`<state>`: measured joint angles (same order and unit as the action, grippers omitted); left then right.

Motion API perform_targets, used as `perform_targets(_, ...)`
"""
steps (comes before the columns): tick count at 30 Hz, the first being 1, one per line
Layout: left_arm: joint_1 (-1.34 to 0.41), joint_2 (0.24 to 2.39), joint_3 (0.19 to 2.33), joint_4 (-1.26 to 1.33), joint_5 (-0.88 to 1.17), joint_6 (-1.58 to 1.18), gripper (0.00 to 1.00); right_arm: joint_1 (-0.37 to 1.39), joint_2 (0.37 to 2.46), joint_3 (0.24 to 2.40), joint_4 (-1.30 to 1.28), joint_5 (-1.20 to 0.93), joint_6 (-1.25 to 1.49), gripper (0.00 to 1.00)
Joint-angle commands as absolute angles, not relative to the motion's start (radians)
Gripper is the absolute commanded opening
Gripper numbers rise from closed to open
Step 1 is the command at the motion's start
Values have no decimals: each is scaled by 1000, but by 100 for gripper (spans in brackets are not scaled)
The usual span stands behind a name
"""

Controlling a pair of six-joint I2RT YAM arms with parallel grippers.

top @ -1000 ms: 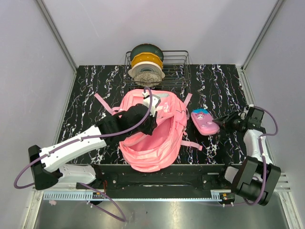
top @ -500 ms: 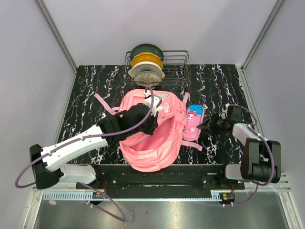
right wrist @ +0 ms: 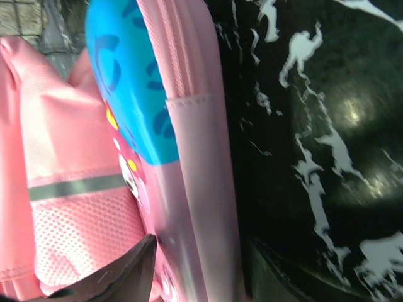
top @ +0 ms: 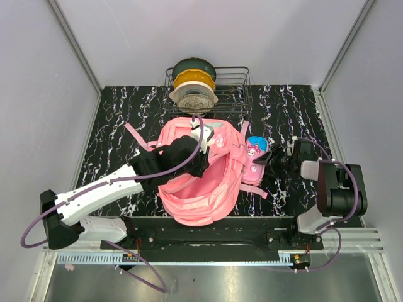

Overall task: Pack the student bag
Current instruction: Pick up the stationery from the center of the board, then place the stationery in the student bag.

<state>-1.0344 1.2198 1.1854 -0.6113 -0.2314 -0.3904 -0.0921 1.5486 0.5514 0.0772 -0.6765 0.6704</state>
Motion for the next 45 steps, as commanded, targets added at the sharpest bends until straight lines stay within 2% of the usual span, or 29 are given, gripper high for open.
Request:
perform_targets(1,-1020,1216,1235,-545,-252,-391,0,-77,1620,519,282,-701,739,64)
perform_targets(3,-1020,1218,1236,-548,-252,-390,0,-69,1634,514,307,-715,758,63)
perform_targets(5,-1022,1221,1241,-552,-250,-390,0,-64,1621,511,299,-712,756,57)
perform_targets(6,-1020,1220,1241,-552,-252,-390,0,-63,1596,509,290,-709,755,49)
perform_targets(7,-1020,1220,1241,-555,-253,-390,0,-64,1576,515,247,-704,752,19)
perform_targets(8,-1019,1216,1241,-555,-258,-388,0,-64,1554,517,223,-692,743,11)
perform_targets(12,-1017,1212,1244,-564,-270,-384,0,-64,1332,532,51,-628,726,0)
perform_targets(16,-1009,1207,1252,-572,-278,-374,0,-66,1073,607,-272,-496,680,0)
perform_targets(19,-1003,1210,1259,-572,-281,-364,0,-64,918,646,-388,-472,676,0)
perform_targets(26,-988,1227,1304,-581,-285,-325,0,-63,805,661,-474,-797,768,0)
perform_targets(28,-985,1235,1315,-583,-287,-319,0,-45,756,608,-392,-953,880,0)
perform_targets(31,-980,1249,1338,-584,-293,-307,0,-9,692,600,-409,-1005,928,0)
perform_targets(34,-980,1259,1362,-584,-295,-298,0,95,661,620,-413,-1006,995,0)
perform_targets(38,-979,1276,1393,-581,-296,-288,0,363,707,647,-426,-893,1022,0)
perform_targets(45,-991,1256,1414,-548,-279,-287,0,682,914,650,-166,-659,1161,0)
